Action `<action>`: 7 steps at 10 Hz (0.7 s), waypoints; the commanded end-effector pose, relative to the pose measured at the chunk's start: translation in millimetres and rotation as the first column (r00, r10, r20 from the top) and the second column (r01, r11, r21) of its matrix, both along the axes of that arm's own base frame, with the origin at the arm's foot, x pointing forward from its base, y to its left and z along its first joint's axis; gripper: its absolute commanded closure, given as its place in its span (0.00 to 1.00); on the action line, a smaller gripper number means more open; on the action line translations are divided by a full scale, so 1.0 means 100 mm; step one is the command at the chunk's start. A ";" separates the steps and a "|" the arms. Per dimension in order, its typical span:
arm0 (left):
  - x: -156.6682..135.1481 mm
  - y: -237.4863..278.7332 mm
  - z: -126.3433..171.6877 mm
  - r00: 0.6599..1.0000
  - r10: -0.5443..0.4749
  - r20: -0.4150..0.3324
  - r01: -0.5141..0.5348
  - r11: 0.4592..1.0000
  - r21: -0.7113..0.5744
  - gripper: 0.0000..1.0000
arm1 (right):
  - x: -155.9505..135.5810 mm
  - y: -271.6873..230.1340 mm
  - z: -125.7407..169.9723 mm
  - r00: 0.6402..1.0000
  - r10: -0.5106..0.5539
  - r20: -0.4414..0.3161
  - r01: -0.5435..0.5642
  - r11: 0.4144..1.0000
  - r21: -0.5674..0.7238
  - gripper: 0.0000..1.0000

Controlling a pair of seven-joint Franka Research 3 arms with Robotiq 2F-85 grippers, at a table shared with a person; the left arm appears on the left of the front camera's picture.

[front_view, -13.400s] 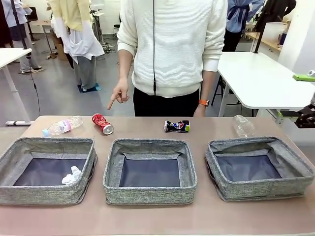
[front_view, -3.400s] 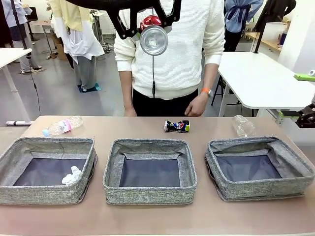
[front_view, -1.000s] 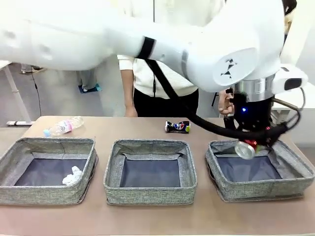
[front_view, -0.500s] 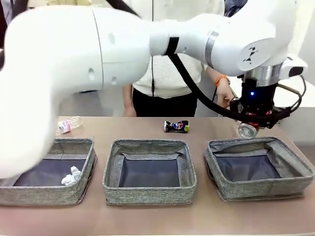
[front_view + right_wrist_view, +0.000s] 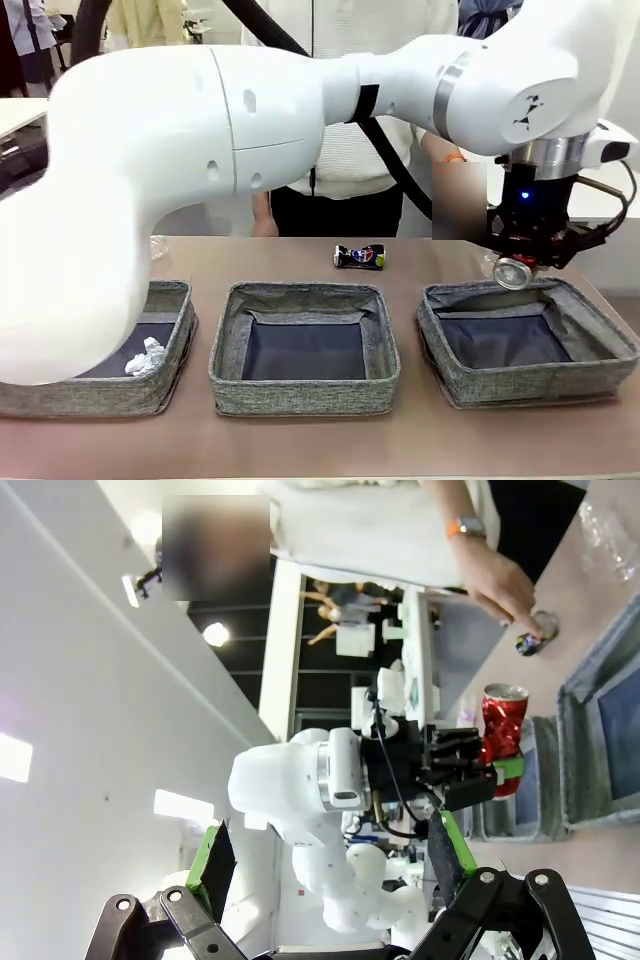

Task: Sort the waste into the appropriate baskets.
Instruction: Place the picked waste into the Fabric basket indicated by the person.

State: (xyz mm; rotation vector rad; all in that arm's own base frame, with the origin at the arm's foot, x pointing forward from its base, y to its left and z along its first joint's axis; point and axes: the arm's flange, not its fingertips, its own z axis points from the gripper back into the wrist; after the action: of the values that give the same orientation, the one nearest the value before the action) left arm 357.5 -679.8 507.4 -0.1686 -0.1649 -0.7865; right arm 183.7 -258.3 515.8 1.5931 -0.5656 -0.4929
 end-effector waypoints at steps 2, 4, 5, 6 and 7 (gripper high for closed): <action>0.08 -0.13 0.14 1.000 -0.020 -0.021 0.020 1.000 0.007 0.00 | -0.04 0.00 0.00 1.000 0.010 0.010 -0.010 1.000 -0.011 0.00; 0.08 -0.11 0.17 1.000 -0.013 -0.007 0.013 1.000 0.012 0.00 | -0.04 0.00 0.00 1.000 0.010 0.010 -0.010 1.000 -0.011 0.00; 0.08 -0.09 0.19 1.000 -0.009 -0.006 0.009 1.000 0.008 0.00 | -0.04 0.00 0.00 1.000 0.010 0.010 -0.010 1.000 -0.011 0.00; 0.08 -0.06 0.22 1.000 -0.005 -0.003 0.005 1.000 0.002 0.00 | -0.04 0.00 0.00 1.000 0.010 0.010 -0.010 1.000 -0.011 0.00; 0.09 -0.04 0.24 1.000 -0.001 -0.005 0.001 1.000 -0.003 0.00 | -0.04 0.00 0.00 1.000 0.010 0.010 -0.010 1.000 -0.011 0.00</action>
State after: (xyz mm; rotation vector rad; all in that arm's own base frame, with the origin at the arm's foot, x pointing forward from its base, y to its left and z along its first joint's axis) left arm 360.8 -677.2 521.0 -0.1758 -0.1685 -0.7772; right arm 183.7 -258.2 515.8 1.5931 -0.5655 -0.4929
